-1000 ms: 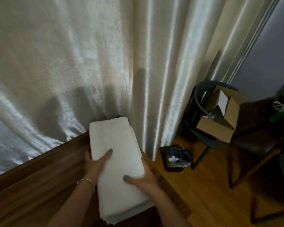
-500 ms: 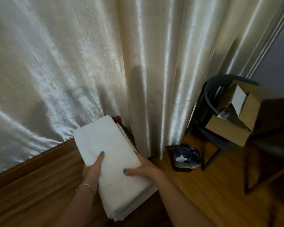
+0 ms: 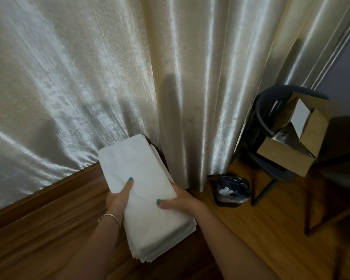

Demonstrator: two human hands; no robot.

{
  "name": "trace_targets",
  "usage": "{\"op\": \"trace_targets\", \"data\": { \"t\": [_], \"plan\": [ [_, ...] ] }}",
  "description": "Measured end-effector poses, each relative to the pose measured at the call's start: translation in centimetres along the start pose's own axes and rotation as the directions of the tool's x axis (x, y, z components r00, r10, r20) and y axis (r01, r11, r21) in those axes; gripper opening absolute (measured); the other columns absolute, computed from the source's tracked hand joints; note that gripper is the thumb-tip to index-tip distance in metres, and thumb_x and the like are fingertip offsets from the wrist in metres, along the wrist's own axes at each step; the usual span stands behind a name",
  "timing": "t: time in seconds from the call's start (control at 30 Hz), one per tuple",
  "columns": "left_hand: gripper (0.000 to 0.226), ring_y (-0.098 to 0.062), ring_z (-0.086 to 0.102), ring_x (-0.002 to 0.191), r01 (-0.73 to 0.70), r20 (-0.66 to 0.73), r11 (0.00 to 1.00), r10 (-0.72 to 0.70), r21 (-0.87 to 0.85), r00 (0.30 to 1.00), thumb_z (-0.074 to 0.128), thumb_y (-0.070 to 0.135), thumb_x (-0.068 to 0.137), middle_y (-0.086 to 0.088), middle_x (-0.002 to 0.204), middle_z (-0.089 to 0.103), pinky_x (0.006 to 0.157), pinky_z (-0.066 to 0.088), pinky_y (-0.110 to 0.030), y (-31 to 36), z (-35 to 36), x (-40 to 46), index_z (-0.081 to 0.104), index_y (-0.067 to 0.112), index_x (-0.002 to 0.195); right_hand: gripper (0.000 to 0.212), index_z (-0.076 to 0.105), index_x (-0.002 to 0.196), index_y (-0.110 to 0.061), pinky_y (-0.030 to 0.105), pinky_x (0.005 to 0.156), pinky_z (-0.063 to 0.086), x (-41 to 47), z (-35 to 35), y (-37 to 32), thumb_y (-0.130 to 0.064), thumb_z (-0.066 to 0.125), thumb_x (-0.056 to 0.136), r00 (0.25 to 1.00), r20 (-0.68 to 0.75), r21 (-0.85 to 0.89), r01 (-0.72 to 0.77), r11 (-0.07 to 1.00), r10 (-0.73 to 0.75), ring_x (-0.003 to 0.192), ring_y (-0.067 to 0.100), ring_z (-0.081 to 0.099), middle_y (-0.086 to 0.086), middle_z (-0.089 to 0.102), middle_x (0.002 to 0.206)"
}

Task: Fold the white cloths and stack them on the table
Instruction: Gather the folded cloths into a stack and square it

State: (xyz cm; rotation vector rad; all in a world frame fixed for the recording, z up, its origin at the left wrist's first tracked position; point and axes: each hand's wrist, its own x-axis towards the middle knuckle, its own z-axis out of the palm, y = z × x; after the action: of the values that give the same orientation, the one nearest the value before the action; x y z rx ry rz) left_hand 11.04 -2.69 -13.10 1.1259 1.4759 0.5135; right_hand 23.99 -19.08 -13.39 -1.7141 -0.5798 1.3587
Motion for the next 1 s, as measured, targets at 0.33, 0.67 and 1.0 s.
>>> {"op": "trace_targets", "data": {
  "t": [0.33,0.67,1.0],
  "plan": [
    [0.103,-0.038,0.021,0.14,-0.25,-0.136,0.664,0.472,0.705,0.871,0.07,0.056,0.07,-0.015,0.152,0.023,0.112,0.015,-0.058,1.8,0.1,-1.5,0.015,0.016,0.147,0.122,-0.003,0.15,-0.039,0.046,0.117,0.022,0.4,0.3,-2.5,-0.056,0.078,0.061,0.996,-0.07,-0.237,-0.073,0.969,0.057,0.144,0.024,0.022,-0.002,0.015,0.159],
    [0.073,-0.025,-0.001,0.148,-0.563,0.434,0.088,0.544,0.822,0.719,0.001,0.072,0.08,-0.002,0.161,0.0,0.12,0.002,-0.046,0.0,1.2,2.3,0.0,0.045,0.148,0.068,-0.013,0.144,-0.053,0.047,0.117,0.006,2.0,4.0,-0.7,-0.075,0.008,0.084,0.882,-0.273,-0.819,-0.004,0.574,-0.384,0.145,0.023,0.012,-0.009,-0.003,0.161],
    [0.064,-0.028,-0.007,0.147,-0.633,0.628,-0.056,0.221,0.772,0.746,0.005,0.062,0.092,-0.004,0.16,-0.009,0.118,0.004,-0.051,3.8,0.1,2.5,-0.002,0.037,0.15,0.073,-0.02,0.141,-0.054,0.052,0.114,0.003,2.4,4.3,-1.4,-0.082,-0.012,0.073,0.872,-0.366,-0.878,-0.208,0.432,-0.325,0.145,0.026,0.022,-0.004,0.02,0.16]
  ]
}}
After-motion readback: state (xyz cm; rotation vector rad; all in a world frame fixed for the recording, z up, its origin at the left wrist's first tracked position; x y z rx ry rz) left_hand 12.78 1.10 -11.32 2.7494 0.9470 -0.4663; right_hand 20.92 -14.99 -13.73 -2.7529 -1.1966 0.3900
